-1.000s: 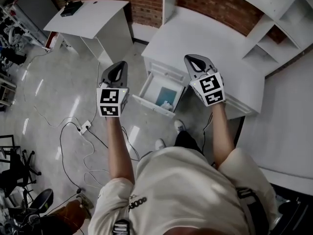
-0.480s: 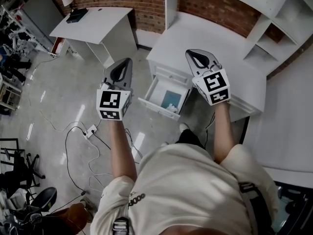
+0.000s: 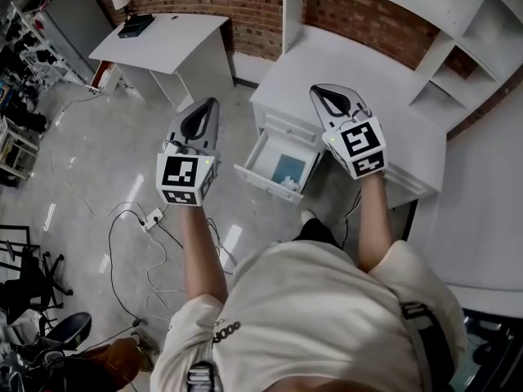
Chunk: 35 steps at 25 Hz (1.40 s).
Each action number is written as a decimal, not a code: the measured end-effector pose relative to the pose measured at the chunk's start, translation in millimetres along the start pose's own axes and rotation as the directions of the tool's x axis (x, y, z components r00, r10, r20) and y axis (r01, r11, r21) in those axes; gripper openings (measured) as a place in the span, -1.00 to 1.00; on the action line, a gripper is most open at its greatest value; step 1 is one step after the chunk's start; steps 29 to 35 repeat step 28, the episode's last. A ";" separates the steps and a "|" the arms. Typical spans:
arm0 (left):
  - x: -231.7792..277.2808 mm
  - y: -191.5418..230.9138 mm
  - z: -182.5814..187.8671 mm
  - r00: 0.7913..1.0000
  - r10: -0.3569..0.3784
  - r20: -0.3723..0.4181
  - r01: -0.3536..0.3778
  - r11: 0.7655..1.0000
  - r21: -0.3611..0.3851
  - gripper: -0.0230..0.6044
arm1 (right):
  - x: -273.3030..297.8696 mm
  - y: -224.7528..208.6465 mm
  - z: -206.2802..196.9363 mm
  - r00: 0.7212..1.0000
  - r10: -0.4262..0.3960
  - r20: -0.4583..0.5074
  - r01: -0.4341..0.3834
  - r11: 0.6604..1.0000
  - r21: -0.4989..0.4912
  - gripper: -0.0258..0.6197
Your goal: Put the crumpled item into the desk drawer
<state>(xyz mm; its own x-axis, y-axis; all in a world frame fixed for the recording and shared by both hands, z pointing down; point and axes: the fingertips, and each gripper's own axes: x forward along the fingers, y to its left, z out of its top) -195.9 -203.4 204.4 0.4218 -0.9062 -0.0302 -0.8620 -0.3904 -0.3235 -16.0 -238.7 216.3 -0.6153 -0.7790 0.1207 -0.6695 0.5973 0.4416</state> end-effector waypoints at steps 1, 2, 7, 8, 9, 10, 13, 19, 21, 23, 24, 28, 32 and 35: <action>-0.8 -0.2 0.8 1.000 0.000 -0.001 0.000 1.000 0.006 -0.87 | -0.6 1.2 1.6 1.000 0.003 0.004 -0.003 1.000 0.000 -0.90; -1.1 -0.9 1.8 1.000 0.000 -0.001 0.000 1.000 0.013 -0.87 | -1.3 2.1 3.4 1.000 0.005 0.008 -0.005 1.000 0.000 -0.90; -1.0 -5.4 5.6 1.000 -0.012 0.000 0.012 0.999 0.037 -0.87 | -2.3 9.3 8.7 1.000 0.019 0.017 -0.019 1.000 -0.006 -0.90; -2.4 -5.4 5.4 1.000 -0.012 -0.001 0.012 0.999 0.038 -0.87 | -2.6 11.7 9.0 1.000 0.022 0.017 -0.021 1.000 -0.006 -0.90; -3.6 -5.5 5.2 1.000 -0.012 -0.002 0.012 0.999 0.039 -0.87 | -3.1 13.6 9.2 1.000 0.023 0.017 -0.023 1.000 -0.006 -0.90; -4.4 -5.9 5.3 1.000 -0.012 -0.002 0.012 0.999 0.041 -0.87 | -3.8 14.5 9.1 1.000 0.024 0.017 -0.023 1.000 -0.006 -0.90; -4.9 -8.6 6.6 1.000 -0.011 -0.001 0.011 0.999 0.044 -0.87 | -6.2 13.7 7.8 1.000 0.023 0.017 -0.023 1.000 -0.008 -0.90; -6.6 -11.6 3.6 1.000 -0.008 -0.008 0.008 0.999 0.038 -0.87 | -8.6 16.6 6.1 0.999 0.029 0.017 -0.028 1.000 -0.006 -0.90; -7.2 -10.5 1.9 1.000 -0.005 -0.009 0.005 0.999 0.035 -0.87 | -8.1 17.8 5.8 0.999 0.029 0.016 -0.029 1.000 -0.003 -0.90; -7.2 -8.9 1.0 1.000 -0.001 -0.009 0.001 1.000 0.027 -0.87 | -7.9 17.3 6.2 1.000 0.027 0.015 -0.027 1.000 0.001 -0.90; -7.2 -8.5 0.1 1.000 -0.001 -0.010 0.001 1.000 0.023 -0.87 | -7.8 17.0 6.0 1.000 0.027 0.014 -0.027 1.000 0.002 -0.90; -7.2 -9.9 -4.9 1.000 -0.001 -0.021 0.001 1.000 0.011 -0.87 | -8.9 17.0 2.1 1.000 0.028 0.007 -0.028 1.000 0.007 -0.90; -7.2 -9.9 -4.9 1.000 -0.001 -0.021 0.001 1.000 0.011 -0.87 | -8.9 17.0 2.1 1.000 0.028 0.007 -0.028 1.000 0.007 -0.90; -7.2 -9.9 -4.9 1.000 -0.001 -0.021 0.001 1.000 0.011 -0.87 | -8.9 17.0 2.1 1.000 0.028 0.007 -0.028 1.000 0.007 -0.90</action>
